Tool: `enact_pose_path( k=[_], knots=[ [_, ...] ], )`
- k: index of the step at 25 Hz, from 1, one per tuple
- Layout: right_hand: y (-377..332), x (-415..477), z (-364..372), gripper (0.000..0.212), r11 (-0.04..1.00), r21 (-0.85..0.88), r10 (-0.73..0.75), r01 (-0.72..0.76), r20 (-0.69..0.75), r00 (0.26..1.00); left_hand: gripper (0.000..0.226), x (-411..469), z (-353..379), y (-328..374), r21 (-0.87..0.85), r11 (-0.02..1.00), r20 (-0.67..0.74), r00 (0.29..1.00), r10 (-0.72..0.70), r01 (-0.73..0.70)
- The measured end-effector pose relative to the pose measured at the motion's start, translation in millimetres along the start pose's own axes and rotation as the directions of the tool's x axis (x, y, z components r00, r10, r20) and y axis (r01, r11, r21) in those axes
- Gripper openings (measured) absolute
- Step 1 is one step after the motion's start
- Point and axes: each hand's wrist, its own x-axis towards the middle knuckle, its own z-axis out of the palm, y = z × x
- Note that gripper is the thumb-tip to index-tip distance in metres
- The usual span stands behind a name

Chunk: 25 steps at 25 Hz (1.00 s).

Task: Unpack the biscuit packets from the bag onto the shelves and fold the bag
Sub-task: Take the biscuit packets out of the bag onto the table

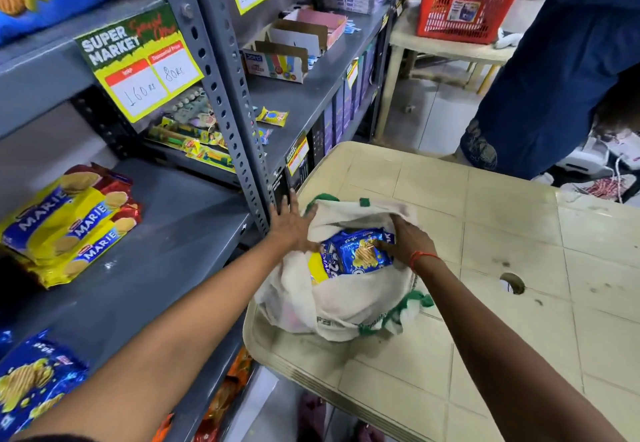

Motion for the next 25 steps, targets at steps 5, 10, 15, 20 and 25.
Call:
enact_pose_path(
  k=[5, 10, 15, 20, 25],
  knots=[
    [-5, -15, 26, 0.041, 0.991, 0.129, 0.034, -0.021, -0.094, 0.995, 0.065, -13, 24, 27, -0.052, 0.886, -0.319, 0.849, 0.422, -0.46],
    [7, -44, 57, 0.131, 1.0, 0.0, 0.009, -0.009, 0.102, 0.995, 0.136, -20, 29, 1, 0.022, 0.987, 0.203, 0.967, 0.153, -0.161],
    [26, -68, 84, 0.144, 1.0, -0.003, -0.005, 0.004, -0.029, 1.0, 0.143, -38, 34, -2, 0.129, 0.965, 0.254, 0.948, 0.191, -0.229],
    [22, -62, 82, 0.111, 0.999, 0.025, -0.024, 0.029, -0.182, 0.983, 0.094, -32, 19, 36, -0.147, 0.941, -0.094, 0.951, 0.295, -0.306],
    [7, -36, 65, 0.065, 0.969, 0.223, 0.124, -0.11, -0.051, 0.991, 0.049, -14, 25, 88, -0.729, 0.667, 0.049, 0.983, -0.177, 0.156]
  ],
)
